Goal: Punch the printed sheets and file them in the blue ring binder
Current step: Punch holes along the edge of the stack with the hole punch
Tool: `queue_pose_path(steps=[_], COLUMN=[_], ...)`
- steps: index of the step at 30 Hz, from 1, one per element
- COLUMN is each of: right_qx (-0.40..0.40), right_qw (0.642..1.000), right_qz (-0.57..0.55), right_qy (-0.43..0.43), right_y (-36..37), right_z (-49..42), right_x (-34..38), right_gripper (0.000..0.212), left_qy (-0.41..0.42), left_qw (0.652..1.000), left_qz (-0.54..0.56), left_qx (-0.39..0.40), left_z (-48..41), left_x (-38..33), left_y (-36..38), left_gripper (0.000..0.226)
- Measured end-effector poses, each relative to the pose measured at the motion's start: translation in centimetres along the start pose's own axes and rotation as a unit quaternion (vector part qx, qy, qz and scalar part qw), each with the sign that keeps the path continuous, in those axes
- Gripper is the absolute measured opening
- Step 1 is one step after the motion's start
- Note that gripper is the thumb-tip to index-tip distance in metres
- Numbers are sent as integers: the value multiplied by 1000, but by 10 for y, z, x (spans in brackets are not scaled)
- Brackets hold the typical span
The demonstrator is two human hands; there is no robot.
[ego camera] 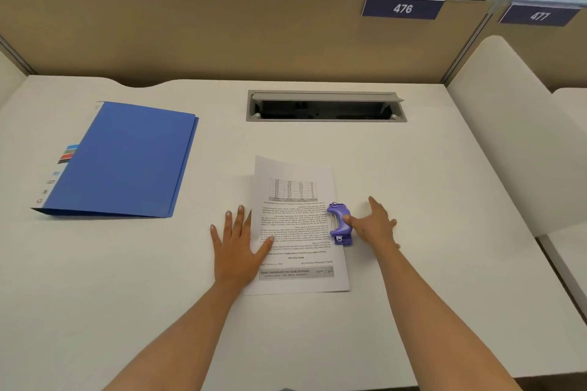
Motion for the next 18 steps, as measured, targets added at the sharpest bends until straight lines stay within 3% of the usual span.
queue_pose_path(steps=[3,6,10,14,18], right_qx=[-72,-119,-114,-112,-113], right_qw=[995,989,989,991,991], right_qz=[-52,-74,-85,-70,-54], right_qy=[-51,-42,-35,-34,-40], right_y=[3,9,11,9,8], right_z=[11,22,24,24,28], right_x=[-2,-7,-3,-2,0], right_gripper=[53,17,12,17,15], left_qy=[7,26,21,-3,-15], left_qw=[1000,999,989,967,954], left_qz=[9,40,148,254,300], left_qx=[1,8,-6,-7,-13], left_z=[0,1,1,3,2], left_x=[-1,-7,-15,-21,-16], left_y=[-1,-2,-8,-26,-48], left_gripper=[82,78,62,30,29])
Point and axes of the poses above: each hand's wrist, its own z-axis away from the middle knuckle, its own y-axis out of the palm, x = y × z, the point moved 7 cm from there along -z, towards the middle knuckle, and after that the axes turned 14 degrees about x, right-handed, at the moved point
